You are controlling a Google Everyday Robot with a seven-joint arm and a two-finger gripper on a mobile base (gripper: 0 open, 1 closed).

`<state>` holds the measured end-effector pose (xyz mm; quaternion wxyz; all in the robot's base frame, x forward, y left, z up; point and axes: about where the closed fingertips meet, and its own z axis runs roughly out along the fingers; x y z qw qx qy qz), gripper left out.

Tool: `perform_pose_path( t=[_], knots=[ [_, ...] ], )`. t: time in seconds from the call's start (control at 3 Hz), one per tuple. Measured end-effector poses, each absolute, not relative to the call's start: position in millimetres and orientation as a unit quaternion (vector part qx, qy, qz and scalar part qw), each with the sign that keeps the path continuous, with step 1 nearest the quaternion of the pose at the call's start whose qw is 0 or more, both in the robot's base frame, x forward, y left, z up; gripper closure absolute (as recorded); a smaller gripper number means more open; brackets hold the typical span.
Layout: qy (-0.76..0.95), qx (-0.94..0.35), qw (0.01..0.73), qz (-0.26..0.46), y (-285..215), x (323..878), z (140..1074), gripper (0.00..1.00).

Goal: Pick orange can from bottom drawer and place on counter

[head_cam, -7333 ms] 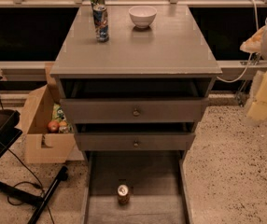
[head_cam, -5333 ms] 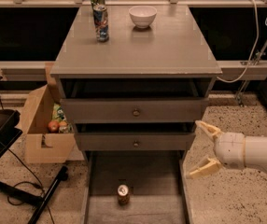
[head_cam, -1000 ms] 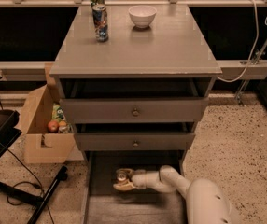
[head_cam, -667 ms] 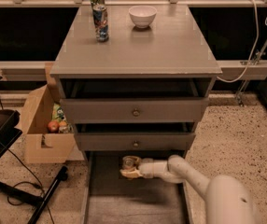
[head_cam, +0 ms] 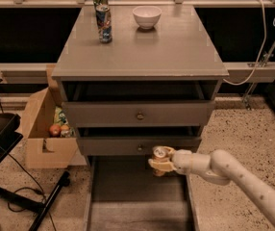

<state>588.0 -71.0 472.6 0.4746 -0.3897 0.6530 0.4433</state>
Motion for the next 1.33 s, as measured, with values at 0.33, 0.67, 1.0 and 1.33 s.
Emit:
perform_pose_path(
  t=[0.33, 0.67, 1.0, 1.33],
  knots=[
    [0.665, -0.355, 0.457, 0.472, -113, 526, 566, 1.00],
    [0.676, -0.341, 0.447, 0.476, -150, 499, 668, 1.00],
    [0.682, -0.348, 0.482, 0.426, -180, 530, 796, 1.00],
    [0.678, -0.362, 0.527, 0.363, -181, 580, 908, 1.00]
  ],
)
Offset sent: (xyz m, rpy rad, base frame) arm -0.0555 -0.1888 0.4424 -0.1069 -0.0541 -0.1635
